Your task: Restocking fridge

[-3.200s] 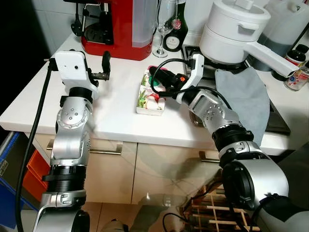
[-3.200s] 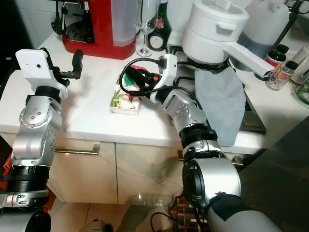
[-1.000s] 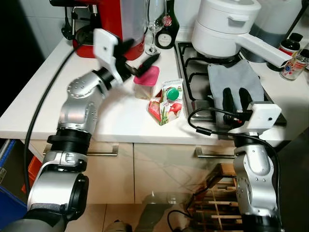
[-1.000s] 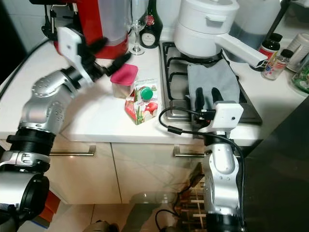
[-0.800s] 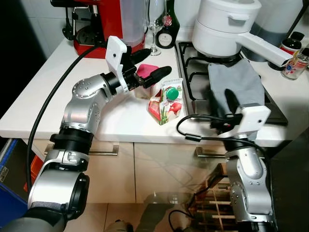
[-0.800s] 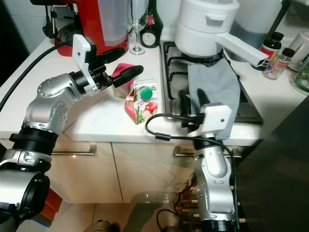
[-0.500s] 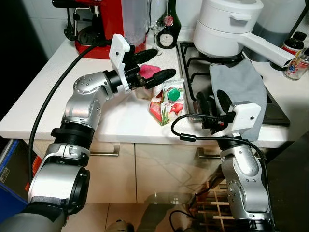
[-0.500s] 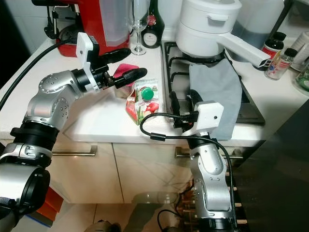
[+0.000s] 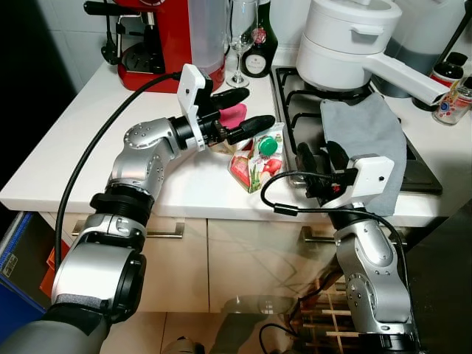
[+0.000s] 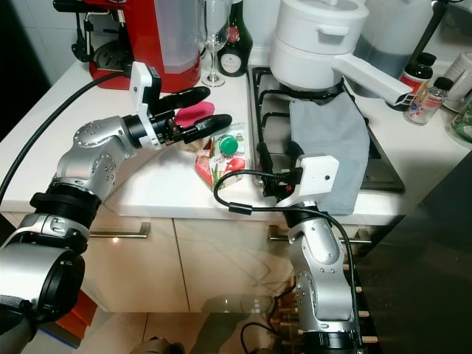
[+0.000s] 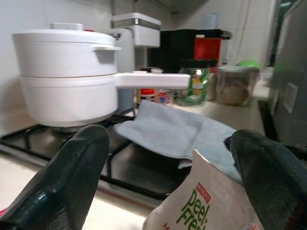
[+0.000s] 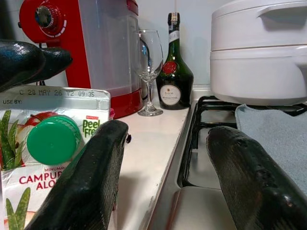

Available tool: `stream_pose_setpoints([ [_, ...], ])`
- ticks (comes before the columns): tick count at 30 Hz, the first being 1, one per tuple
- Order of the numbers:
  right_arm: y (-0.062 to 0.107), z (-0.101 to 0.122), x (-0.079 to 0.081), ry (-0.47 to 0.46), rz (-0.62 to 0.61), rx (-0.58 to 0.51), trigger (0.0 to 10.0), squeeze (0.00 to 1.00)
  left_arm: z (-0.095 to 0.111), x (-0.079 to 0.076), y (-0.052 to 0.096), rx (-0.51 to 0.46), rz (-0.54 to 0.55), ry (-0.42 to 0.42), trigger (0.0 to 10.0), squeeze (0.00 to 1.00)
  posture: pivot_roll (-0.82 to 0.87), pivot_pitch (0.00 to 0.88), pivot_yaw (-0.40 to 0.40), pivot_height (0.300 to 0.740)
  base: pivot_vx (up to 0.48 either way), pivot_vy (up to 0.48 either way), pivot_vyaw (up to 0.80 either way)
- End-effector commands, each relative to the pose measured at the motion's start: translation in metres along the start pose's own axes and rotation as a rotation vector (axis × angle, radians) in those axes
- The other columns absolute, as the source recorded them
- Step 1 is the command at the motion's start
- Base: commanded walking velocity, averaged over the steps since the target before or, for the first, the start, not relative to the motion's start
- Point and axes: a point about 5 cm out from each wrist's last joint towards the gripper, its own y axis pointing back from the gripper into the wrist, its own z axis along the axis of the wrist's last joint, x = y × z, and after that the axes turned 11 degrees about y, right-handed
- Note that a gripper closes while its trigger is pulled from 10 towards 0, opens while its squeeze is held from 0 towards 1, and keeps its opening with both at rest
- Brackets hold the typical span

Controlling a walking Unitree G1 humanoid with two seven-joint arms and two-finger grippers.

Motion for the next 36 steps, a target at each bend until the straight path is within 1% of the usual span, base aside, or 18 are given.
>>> stream_pose_setpoints([
  [1,0.002,0.003,-0.003,-0.004,-0.008,0.003,10.0,0.00,-0.002,-0.002,-0.006,0.043,-0.032,-0.006,10.0,0.00,-0.06,0.000,0.008,0.740,0.000,0.000,0.00],
  [8,0.004,0.001,-0.002,0.000,-0.004,0.019,10.0,0.00,0.000,-0.001,-0.005,0.039,-0.023,-0.025,10.0,0.00,-0.07,0.000,0.006,0.740,0.000,0.000,0.00],
  [10,0.005,0.000,-0.002,0.004,0.000,0.026,10.0,0.00,0.009,0.002,-0.003,0.007,0.009,-0.052,10.0,0.00,-0.07,0.000,0.004,0.740,0.000,0.000,0.00],
  [11,0.005,0.000,-0.002,0.004,0.000,0.026,10.0,0.00,0.009,0.002,-0.003,0.007,0.009,-0.052,10.0,0.00,-0.07,0.000,0.004,0.740,0.000,0.000,0.00],
  [12,0.004,-0.001,-0.002,0.005,0.004,0.031,10.0,0.00,0.020,0.005,-0.001,-0.027,0.040,-0.084,10.0,0.00,-0.07,0.000,0.003,0.740,0.000,0.000,0.00],
  [13,0.005,-0.001,-0.002,0.006,0.006,0.034,10.0,0.00,0.025,0.007,0.000,-0.040,0.056,-0.099,10.0,0.00,-0.07,0.000,0.003,0.740,0.000,0.000,0.00],
  [17,0.005,-0.003,-0.001,0.007,0.012,0.044,10.0,0.00,0.038,0.010,0.003,-0.079,0.105,-0.145,10.0,0.00,-0.06,0.000,0.000,0.740,0.000,0.000,0.00],
  [19,0.005,-0.004,0.000,0.006,0.017,0.049,10.0,0.00,0.044,0.009,0.004,-0.100,0.100,-0.155,10.0,0.00,-0.06,0.000,-0.001,0.740,0.000,0.000,0.00],
  [21,0.005,-0.005,0.000,0.006,0.017,0.050,10.0,0.00,0.045,0.007,0.003,-0.105,0.083,-0.149,10.0,0.00,-0.06,0.000,-0.001,0.740,0.000,0.000,0.00],
  [23,0.005,-0.005,0.001,0.004,0.019,0.054,10.0,0.00,0.043,0.001,0.002,-0.096,0.032,-0.137,10.0,0.00,-0.05,0.000,-0.002,0.740,0.000,0.000,0.00],
  [25,0.005,-0.006,0.001,0.002,0.022,0.057,10.0,0.00,0.032,-0.010,-0.001,-0.049,-0.058,-0.118,10.0,0.00,-0.05,0.000,-0.003,0.740,0.000,0.000,0.00],
  [26,0.005,-0.006,0.001,0.002,0.022,0.057,10.0,0.00,0.032,-0.010,-0.001,-0.049,-0.058,-0.118,10.0,0.00,-0.05,0.000,-0.003,0.740,0.000,0.000,0.00],
  [27,0.005,-0.006,0.001,0.002,0.024,0.058,10.0,0.00,0.025,-0.016,-0.001,-0.017,-0.106,-0.107,10.0,0.00,-0.05,0.000,-0.004,0.740,0.000,0.000,0.00],
  [28,0.005,-0.006,0.001,0.002,0.025,0.059,10.0,0.00,0.022,-0.018,-0.002,-0.006,-0.123,-0.097,10.0,0.00,-0.06,0.000,-0.002,0.740,0.000,0.000,0.00],
  [33,0.005,-0.008,0.002,0.001,0.027,0.064,10.0,0.00,0.011,-0.023,-0.004,0.040,-0.153,-0.072,10.0,0.00,-0.05,0.000,-0.003,0.740,0.000,0.000,0.00],
  [36,0.004,-0.008,0.002,0.001,0.030,0.064,10.0,0.00,0.006,-0.024,-0.004,0.056,-0.147,-0.056,10.0,0.00,-0.05,0.000,-0.005,0.740,0.000,0.000,0.00],
])
